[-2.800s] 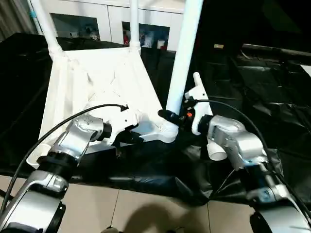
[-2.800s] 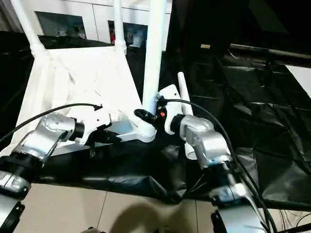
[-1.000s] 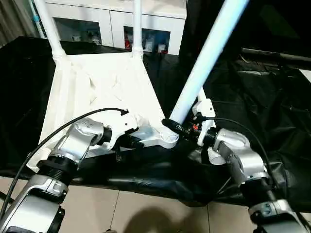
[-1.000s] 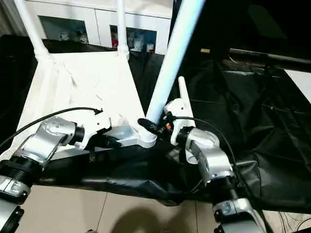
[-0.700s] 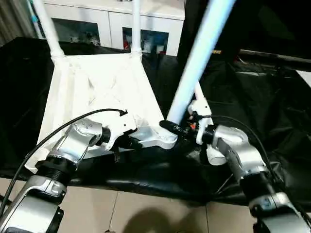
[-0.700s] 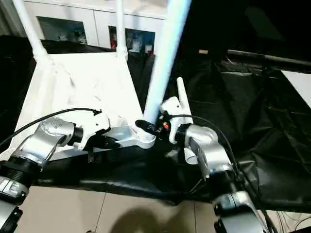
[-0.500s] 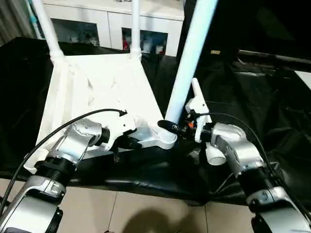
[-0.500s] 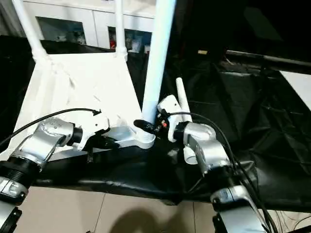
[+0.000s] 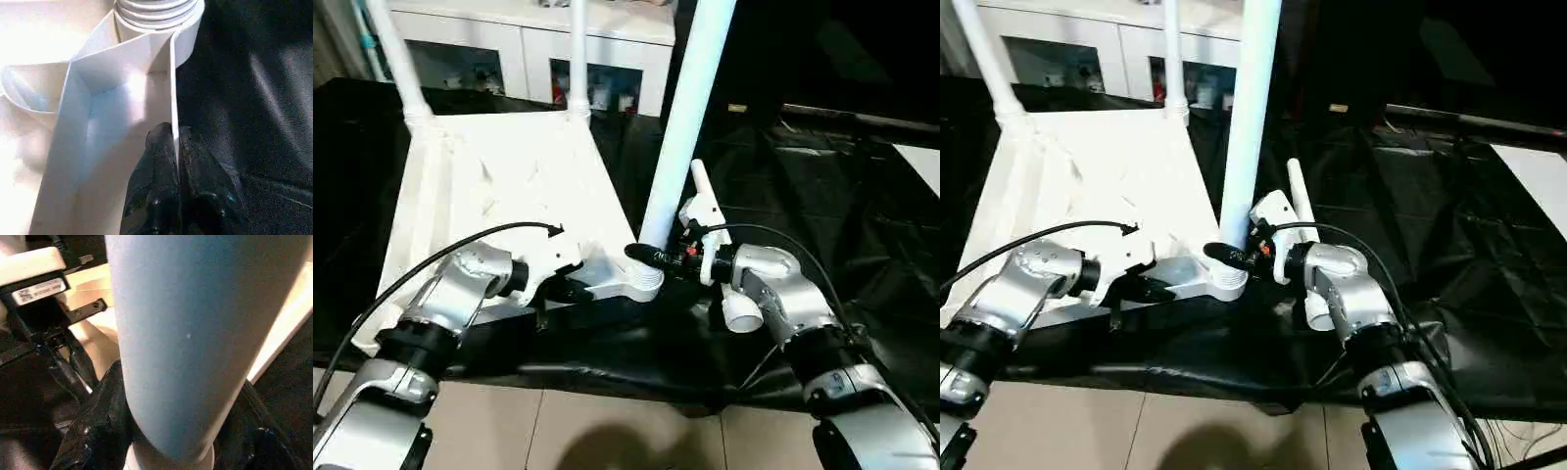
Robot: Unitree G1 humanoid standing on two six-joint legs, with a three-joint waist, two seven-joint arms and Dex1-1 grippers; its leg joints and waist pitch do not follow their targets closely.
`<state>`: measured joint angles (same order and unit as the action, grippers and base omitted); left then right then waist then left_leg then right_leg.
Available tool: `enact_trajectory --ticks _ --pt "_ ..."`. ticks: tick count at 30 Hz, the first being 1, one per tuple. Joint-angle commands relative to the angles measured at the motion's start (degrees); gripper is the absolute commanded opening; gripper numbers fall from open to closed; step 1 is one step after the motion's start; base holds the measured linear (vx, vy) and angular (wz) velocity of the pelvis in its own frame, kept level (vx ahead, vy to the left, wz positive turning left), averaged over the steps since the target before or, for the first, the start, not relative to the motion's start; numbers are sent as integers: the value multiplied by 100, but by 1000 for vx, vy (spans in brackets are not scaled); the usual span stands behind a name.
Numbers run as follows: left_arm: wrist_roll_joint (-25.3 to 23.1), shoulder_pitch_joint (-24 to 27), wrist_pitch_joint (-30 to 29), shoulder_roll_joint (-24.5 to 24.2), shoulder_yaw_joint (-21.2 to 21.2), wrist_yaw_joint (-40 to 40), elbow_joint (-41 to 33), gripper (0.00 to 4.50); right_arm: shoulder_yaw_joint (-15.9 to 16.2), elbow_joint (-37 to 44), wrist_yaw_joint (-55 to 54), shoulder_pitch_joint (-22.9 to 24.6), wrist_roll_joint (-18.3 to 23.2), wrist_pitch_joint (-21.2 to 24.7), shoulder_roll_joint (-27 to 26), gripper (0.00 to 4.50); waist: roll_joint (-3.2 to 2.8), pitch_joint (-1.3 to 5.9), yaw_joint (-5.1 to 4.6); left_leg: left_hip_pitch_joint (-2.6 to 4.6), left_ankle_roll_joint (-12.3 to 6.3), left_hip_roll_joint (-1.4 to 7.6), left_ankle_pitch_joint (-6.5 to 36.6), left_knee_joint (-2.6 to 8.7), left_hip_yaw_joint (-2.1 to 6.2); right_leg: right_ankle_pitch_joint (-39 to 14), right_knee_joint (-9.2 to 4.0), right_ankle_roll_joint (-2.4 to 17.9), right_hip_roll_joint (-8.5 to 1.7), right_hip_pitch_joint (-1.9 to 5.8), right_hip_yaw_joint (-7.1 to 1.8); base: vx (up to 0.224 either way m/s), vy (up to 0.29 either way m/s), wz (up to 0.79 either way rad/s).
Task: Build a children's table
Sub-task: Insert table leg to table base
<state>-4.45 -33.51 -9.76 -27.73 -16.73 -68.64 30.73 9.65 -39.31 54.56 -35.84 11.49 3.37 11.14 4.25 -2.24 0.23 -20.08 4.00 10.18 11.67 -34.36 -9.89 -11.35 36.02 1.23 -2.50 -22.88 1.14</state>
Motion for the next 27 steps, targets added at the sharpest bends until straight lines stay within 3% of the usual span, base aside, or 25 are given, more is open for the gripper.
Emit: enact_trajectory --ticks 1,9,16,22,27 --pt "440 101 255 56 -139 -785 -419 0 322 -751 163 395 -444 242 144 185 -108 277 32 -1 -87 291 1172 418 96 -1131 -465 1324 -494 257 -246 0 0 0" --pt "654 185 194 -172 -287 -1478 -778 0 575 -529 1196 506 -392 71 456 185 -130 269 42 19 -192 313 1207 435 89 -928 -461 1470 -495 254 -241 0 0 0" --pt "699 238 86 -392 -465 -1917 -1091 0 899 -399 2032 606 -507 -201 714 185 -131 264 132 57 -130 330 1387 456 84 -1126 -481 1406 -496 224 -243 0 0 0" --pt "665 233 105 -474 -507 -2023 -1116 0 941 -419 2241 648 -609 -312 733 185 -147 245 161 95 11 336 1760 486 100 -1522 -522 1324 -495 185 -232 0 0 0" --pt "551 157 240 -435 -497 -1842 -947 0 909 -536 2134 620 -590 -370 658 185 -145 256 159 69 38 336 1690 498 113 -1458 -515 1295 -507 207 -233 0 0 0"
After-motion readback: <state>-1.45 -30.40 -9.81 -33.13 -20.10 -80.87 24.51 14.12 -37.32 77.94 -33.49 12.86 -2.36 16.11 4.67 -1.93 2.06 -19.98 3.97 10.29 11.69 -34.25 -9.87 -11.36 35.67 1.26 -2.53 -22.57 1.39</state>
